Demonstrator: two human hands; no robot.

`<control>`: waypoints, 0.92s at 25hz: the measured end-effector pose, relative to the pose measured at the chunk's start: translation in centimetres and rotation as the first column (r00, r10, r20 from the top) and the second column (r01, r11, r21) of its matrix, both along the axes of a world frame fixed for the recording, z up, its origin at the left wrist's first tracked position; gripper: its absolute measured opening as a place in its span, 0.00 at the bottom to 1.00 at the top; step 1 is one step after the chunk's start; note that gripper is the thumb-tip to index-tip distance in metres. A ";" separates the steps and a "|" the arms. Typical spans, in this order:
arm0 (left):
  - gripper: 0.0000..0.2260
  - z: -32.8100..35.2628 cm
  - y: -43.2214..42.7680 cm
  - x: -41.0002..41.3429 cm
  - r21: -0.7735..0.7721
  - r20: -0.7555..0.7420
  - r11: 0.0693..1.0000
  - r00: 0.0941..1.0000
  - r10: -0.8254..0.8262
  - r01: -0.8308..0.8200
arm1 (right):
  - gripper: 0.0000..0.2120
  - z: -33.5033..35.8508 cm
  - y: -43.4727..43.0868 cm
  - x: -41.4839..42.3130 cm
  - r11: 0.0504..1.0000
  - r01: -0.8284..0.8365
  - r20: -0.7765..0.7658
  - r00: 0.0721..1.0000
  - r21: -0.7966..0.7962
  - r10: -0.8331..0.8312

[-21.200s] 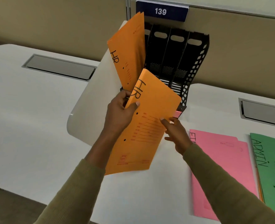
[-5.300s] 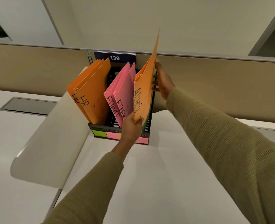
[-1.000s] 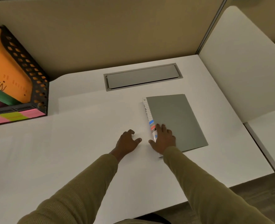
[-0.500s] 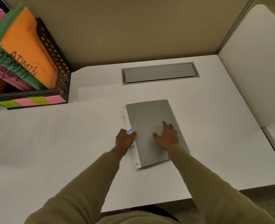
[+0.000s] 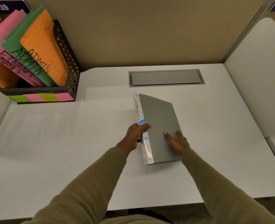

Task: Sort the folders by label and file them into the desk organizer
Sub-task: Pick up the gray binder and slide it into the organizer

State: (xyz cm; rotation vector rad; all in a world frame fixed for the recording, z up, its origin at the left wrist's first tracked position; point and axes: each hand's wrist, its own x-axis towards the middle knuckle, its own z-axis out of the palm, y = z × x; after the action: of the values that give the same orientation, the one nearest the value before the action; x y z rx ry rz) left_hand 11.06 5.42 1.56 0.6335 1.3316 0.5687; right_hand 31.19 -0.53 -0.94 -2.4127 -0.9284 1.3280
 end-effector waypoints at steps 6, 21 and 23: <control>0.22 4.1 0.7 -1.8 0.116 0.164 0.991 0.985 0.052 -0.071 | 0.60 2.6 4.3 -2.7 0.973 0.181 -0.256 0.956 0.140 -0.141; 0.30 11.5 2.2 -23.7 0.437 0.121 0.892 0.990 0.068 -0.115 | 0.53 10.6 16.1 -25.6 0.943 0.104 -0.493 0.867 0.317 0.070; 0.30 11.8 2.5 -27.0 0.449 0.097 0.886 0.992 0.084 -0.119 | 0.46 10.7 17.0 -29.4 0.949 0.069 -0.504 0.858 0.307 0.100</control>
State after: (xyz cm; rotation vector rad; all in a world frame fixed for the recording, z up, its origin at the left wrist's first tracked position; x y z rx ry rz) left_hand -15.96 7.93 13.37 0.9168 1.1696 0.9986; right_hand 1.84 16.45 9.75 -1.6832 -0.9165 1.5780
